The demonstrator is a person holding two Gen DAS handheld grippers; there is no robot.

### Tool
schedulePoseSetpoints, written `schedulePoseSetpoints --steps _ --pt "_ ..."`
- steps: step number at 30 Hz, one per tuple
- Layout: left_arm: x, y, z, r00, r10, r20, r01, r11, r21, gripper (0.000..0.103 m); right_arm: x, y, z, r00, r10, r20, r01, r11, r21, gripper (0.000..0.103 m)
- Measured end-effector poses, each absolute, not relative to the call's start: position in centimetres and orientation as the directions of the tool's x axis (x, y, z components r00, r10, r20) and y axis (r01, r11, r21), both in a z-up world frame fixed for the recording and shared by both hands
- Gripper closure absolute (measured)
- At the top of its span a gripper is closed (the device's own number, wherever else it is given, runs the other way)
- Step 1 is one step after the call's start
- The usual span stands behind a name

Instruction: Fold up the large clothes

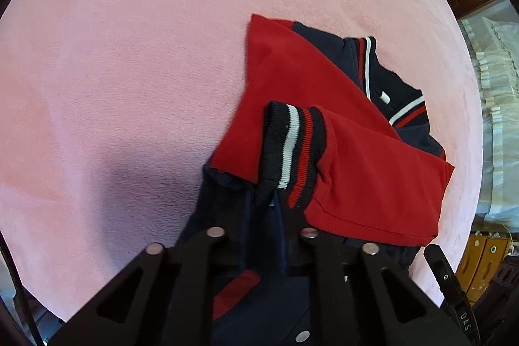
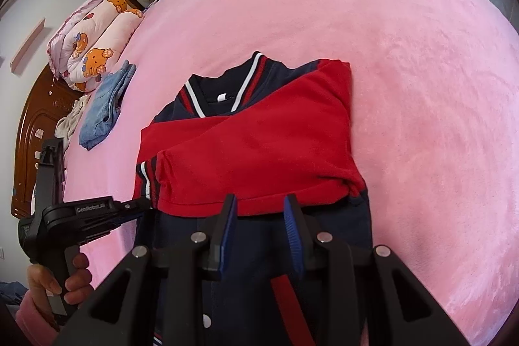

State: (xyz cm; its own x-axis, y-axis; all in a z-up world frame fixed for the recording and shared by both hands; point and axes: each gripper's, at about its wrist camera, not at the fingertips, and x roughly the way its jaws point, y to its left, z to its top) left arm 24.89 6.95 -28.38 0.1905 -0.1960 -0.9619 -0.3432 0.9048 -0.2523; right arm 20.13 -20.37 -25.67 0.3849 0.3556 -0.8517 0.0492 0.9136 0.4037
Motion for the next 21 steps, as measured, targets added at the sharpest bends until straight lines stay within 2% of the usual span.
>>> schedulePoseSetpoints --steps 4,8,14,17,18,19,21 --pt "24.6 6.8 -27.5 0.2 -0.19 -0.961 -0.329 0.911 -0.249 0.097 20.3 -20.8 -25.7 0.382 0.365 -0.849 0.045 0.911 0.411 0.073" --pt "24.5 5.4 -26.6 0.186 -0.144 -0.972 -0.269 0.944 -0.191 0.097 20.6 -20.9 -25.5 0.38 0.374 -0.846 0.026 0.91 0.414 0.074" --pt "24.5 5.8 -28.2 0.167 -0.171 -0.971 -0.317 0.923 -0.217 0.087 21.1 -21.3 -25.3 0.382 0.385 -0.841 0.019 0.906 0.423 0.073" --pt "24.7 6.4 -28.8 0.176 -0.194 -0.965 -0.362 0.899 -0.247 0.08 21.1 -21.4 -25.3 0.38 0.387 -0.84 0.016 0.905 0.425 0.073" --pt "24.7 6.5 -29.0 0.179 -0.193 -0.965 -0.373 0.894 -0.248 0.073 21.1 -21.4 -25.3 0.378 0.388 -0.841 0.016 0.905 0.425 0.074" --pt "24.7 6.7 -29.1 0.175 -0.176 -0.969 -0.383 0.894 -0.232 0.061 21.0 -21.5 -25.3 0.375 0.388 -0.842 0.014 0.906 0.424 0.073" --pt "24.6 7.1 -29.2 0.18 -0.139 -0.974 -0.395 0.897 -0.201 0.051 21.0 -21.5 -25.4 0.369 0.386 -0.846 0.013 0.907 0.42 0.074"
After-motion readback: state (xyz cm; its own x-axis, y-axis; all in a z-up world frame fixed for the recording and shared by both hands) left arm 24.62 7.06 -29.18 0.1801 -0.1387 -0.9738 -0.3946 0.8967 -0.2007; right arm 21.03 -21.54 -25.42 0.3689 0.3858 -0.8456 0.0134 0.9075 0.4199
